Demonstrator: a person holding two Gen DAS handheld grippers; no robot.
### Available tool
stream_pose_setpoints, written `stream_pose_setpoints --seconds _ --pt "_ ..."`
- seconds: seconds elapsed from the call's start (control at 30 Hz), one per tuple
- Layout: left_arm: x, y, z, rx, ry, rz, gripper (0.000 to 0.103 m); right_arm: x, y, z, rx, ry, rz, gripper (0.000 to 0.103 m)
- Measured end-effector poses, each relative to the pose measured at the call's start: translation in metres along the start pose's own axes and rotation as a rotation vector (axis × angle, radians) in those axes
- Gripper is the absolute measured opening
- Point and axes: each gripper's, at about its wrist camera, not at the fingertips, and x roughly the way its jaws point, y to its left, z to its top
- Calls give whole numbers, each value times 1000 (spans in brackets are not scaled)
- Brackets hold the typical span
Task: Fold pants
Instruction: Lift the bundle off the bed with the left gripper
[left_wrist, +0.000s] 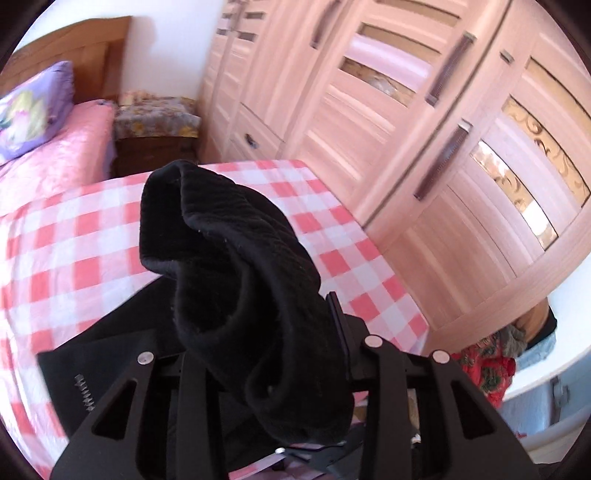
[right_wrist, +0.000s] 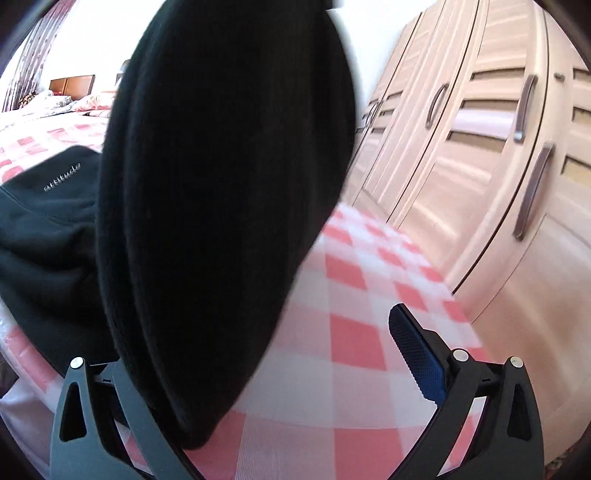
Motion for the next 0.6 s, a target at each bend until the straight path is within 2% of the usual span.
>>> stream_pose_setpoints --seconds 0.1,0.17,0.23,0.3,0.33,0.37,0.4,0.43,0.47,0.53,0.6 --pt "-25 39 -20 -83 -47 0 35 -15 0 -1 -25 -41 -14 97" --pt "-35 74 -45 -149 -69 -10 36 -20 0 -3 -41 -62 -17 97" --pt "-34 108 -79 -206 -88 -12 36 -13 2 -4 -37 -41 14 97" --pt "-27 150 -127 -250 -137 38 37 -7 11 -7 -45 -18 67 97" --pt "-21 169 -147 -299 -157 35 37 -2 12 -11 -57 -2 77 97" --pt "-9 197 -173 -390 -151 26 37 0 19 -14 -68 4 83 97" --pt "4 227 -206 -511 -166 -48 36 -3 22 -15 -66 -12 78 97" --pt "-6 228 -221 -465 -291 -107 36 -6 26 -16 -73 -16 77 97" --pt "-10 224 -223 -437 -313 -115 36 -6 27 -15 -77 -13 78 97" --pt "-8 216 -215 -422 -279 -48 36 -6 25 -16 -73 -5 89 97" --pt "-8 211 -207 -412 -285 -29 34 -7 26 -16 -67 -1 85 97"
